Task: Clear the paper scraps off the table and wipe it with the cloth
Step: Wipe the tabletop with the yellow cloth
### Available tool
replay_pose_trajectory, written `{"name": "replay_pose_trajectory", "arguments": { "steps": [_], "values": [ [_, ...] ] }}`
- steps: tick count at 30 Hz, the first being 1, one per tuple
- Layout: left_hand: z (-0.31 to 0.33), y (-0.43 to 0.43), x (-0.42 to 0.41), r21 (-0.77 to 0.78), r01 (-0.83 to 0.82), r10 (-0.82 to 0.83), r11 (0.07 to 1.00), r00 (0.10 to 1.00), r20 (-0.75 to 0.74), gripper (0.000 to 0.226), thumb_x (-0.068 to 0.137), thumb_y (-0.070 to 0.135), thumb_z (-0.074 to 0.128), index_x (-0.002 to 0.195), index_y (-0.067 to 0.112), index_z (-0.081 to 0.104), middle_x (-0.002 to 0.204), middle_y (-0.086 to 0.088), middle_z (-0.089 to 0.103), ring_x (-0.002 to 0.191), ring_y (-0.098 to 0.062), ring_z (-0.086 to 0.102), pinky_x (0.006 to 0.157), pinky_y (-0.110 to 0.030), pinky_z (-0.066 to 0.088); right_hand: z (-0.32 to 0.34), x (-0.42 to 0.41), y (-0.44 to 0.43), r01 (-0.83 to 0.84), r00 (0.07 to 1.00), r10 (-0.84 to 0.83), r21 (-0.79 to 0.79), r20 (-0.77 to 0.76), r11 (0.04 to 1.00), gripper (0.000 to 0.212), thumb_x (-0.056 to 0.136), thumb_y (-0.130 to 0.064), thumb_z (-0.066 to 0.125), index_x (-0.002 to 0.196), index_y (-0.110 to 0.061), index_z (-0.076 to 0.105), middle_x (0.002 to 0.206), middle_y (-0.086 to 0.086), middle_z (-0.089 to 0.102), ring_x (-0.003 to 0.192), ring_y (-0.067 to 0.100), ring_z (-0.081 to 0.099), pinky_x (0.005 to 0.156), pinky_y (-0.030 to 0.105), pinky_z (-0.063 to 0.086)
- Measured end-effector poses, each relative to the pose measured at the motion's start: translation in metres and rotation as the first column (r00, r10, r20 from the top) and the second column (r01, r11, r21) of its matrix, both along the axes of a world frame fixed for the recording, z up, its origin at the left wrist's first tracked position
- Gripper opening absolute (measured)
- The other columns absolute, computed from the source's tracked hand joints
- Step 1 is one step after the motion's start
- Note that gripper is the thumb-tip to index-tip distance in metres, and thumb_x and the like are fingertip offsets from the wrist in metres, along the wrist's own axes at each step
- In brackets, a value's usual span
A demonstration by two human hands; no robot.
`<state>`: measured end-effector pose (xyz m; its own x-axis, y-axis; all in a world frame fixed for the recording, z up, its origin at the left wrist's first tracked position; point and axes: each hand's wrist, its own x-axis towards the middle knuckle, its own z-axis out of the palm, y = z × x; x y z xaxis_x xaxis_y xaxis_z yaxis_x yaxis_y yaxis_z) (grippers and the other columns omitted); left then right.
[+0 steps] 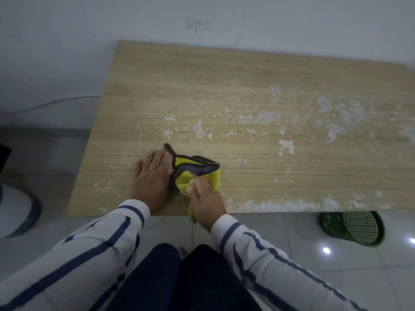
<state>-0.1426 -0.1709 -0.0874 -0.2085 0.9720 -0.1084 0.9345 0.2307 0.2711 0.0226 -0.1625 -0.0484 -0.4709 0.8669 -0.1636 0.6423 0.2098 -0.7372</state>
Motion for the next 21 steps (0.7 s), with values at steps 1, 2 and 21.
{"name": "replay_pose_trajectory", "arguments": {
  "steps": [1,2,21],
  "values": [
    [0.000,0.000,-0.001,-0.002,-0.003,0.003,1.000,1.000,-0.002,0.061,0.092,0.040,0.010,0.148,0.016,0.021,0.157,-0.003,0.014,0.146,-0.022,0.006,0.116,-0.047,0.007,0.003,0.001,0.010,0.112,0.992,-0.114,-0.030,-0.059,0.993,0.014,0.097,-0.020,0.041,0.099,-0.015,0.054,0.098,0.015,0.063,0.090,0.028,0.057,0.076,0.030,0.039],
    [0.001,-0.001,-0.002,-0.008,-0.013,0.013,1.000,1.000,0.001,0.060,0.094,0.039,0.011,0.149,0.017,0.019,0.158,-0.002,0.013,0.146,-0.021,0.004,0.116,-0.045,0.005,0.012,0.008,0.027,0.253,0.962,-0.254,-0.020,-0.103,0.967,0.010,0.097,-0.020,0.042,0.090,-0.018,0.050,0.084,0.007,0.059,0.080,0.025,0.053,0.071,0.030,0.036],
    [0.033,0.051,0.078,0.054,0.075,-0.083,0.996,0.980,0.179,0.058,0.099,0.041,0.027,0.149,0.015,0.014,0.158,-0.007,0.009,0.145,-0.025,0.002,0.116,-0.045,0.001,0.009,0.068,0.086,0.368,0.930,-0.364,0.163,-0.055,0.915,0.025,0.097,-0.017,0.044,0.116,-0.004,0.055,0.128,0.011,0.054,0.110,0.021,0.050,0.084,0.017,0.030]
  ]
}}
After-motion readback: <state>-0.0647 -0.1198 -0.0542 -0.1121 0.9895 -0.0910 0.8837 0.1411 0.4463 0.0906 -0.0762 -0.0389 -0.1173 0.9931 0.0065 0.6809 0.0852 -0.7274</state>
